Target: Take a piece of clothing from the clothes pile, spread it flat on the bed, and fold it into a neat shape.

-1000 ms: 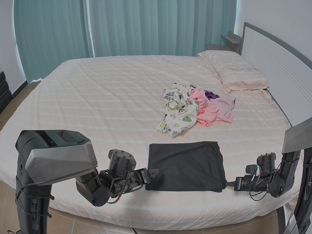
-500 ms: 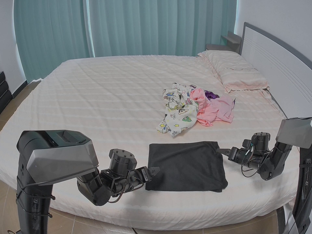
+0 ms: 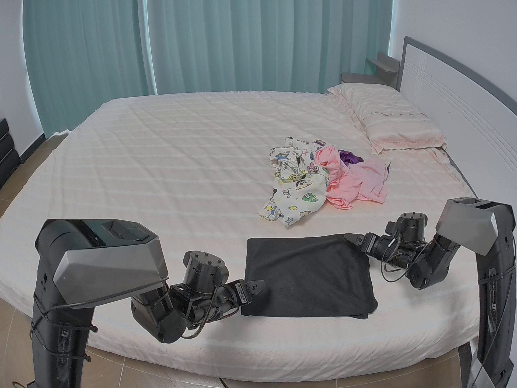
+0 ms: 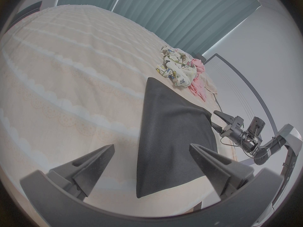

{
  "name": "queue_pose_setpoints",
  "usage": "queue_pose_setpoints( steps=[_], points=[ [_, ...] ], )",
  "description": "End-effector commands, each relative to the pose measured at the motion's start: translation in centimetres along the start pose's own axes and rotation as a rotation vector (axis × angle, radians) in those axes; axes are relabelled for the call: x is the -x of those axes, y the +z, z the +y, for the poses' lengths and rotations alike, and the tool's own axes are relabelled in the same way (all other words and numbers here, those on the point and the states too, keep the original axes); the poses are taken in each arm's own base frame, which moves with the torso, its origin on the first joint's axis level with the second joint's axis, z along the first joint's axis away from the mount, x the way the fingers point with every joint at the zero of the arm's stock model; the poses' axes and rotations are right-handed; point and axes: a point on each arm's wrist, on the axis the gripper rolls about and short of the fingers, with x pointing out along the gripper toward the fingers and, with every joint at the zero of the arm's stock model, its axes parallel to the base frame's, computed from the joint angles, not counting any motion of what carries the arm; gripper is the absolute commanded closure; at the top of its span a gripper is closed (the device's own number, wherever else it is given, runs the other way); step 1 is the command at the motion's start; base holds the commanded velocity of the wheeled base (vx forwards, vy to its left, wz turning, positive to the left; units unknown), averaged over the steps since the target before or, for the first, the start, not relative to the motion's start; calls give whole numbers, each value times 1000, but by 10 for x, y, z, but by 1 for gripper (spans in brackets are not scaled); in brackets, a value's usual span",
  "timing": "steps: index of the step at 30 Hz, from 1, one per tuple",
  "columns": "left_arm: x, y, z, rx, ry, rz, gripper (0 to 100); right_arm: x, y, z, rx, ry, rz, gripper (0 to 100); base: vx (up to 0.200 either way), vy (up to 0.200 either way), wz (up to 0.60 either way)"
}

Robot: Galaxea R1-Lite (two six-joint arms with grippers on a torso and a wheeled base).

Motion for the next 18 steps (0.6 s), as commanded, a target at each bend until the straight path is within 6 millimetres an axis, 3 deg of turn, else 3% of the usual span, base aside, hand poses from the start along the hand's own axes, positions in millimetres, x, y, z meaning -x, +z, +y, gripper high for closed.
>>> queue_pose_setpoints(
  steps=[1,18],
  points=[
    [-2,-2,2,0,6,6,0,-20,-9,-6,3,-6,-2,100,0,0,0],
    [-3,-4,4,-3,12,9,0,-31,11,-9,-5,-36,-115,100,0,0,0]
  ],
)
